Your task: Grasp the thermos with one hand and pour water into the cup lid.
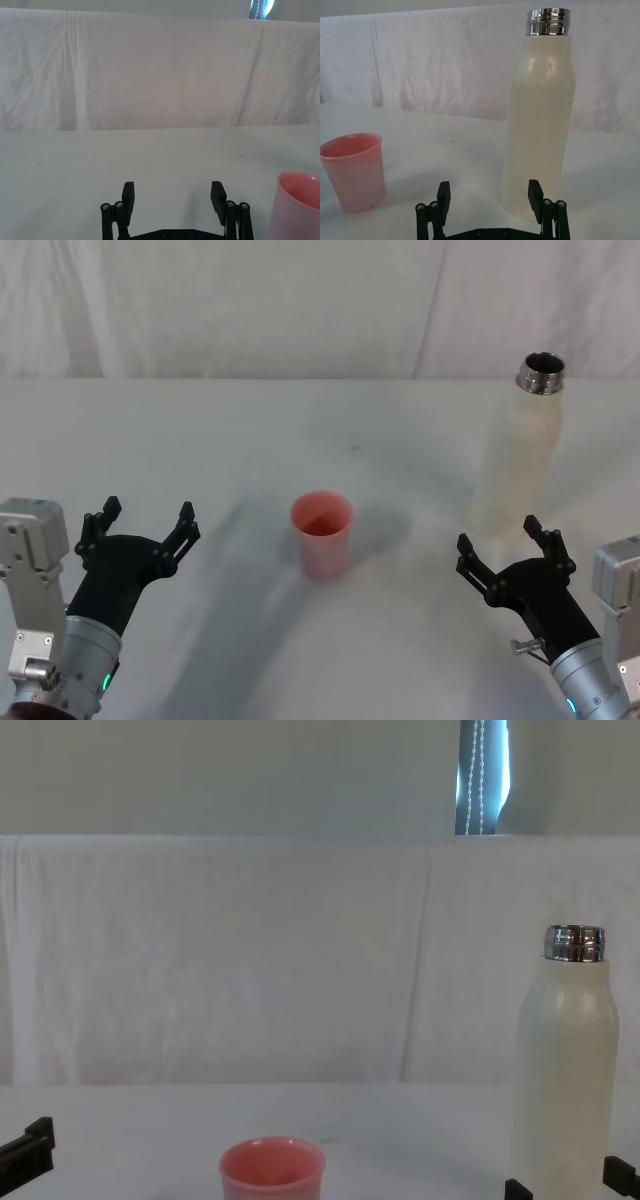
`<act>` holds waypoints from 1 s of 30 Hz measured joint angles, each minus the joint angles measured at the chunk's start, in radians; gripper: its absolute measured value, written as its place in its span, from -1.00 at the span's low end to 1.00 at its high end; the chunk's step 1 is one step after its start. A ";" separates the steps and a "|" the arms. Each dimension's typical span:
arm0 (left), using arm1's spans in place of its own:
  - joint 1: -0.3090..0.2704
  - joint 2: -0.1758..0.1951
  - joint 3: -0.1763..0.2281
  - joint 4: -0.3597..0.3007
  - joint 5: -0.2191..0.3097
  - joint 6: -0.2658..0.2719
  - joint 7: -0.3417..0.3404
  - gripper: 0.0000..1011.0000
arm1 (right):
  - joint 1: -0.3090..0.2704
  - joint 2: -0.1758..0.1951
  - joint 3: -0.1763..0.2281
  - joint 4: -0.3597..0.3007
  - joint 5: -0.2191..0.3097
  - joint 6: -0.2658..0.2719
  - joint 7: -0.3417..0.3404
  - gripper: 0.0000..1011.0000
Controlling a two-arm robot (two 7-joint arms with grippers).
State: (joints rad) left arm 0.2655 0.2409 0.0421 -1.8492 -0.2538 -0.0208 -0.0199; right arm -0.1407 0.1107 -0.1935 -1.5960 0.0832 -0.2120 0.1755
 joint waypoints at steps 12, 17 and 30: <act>0.000 0.000 0.000 0.000 0.000 0.000 0.000 0.98 | 0.000 0.000 0.000 0.000 0.000 0.000 0.000 0.98; 0.000 0.000 0.000 0.000 0.000 0.000 0.000 0.98 | 0.000 0.000 0.000 0.000 0.000 0.000 0.000 0.98; 0.000 0.000 0.000 0.000 0.000 0.000 0.000 0.98 | 0.000 0.000 0.000 0.000 0.000 0.000 0.000 0.98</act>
State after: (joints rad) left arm 0.2655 0.2410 0.0421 -1.8492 -0.2538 -0.0208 -0.0199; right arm -0.1407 0.1107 -0.1935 -1.5960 0.0832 -0.2119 0.1756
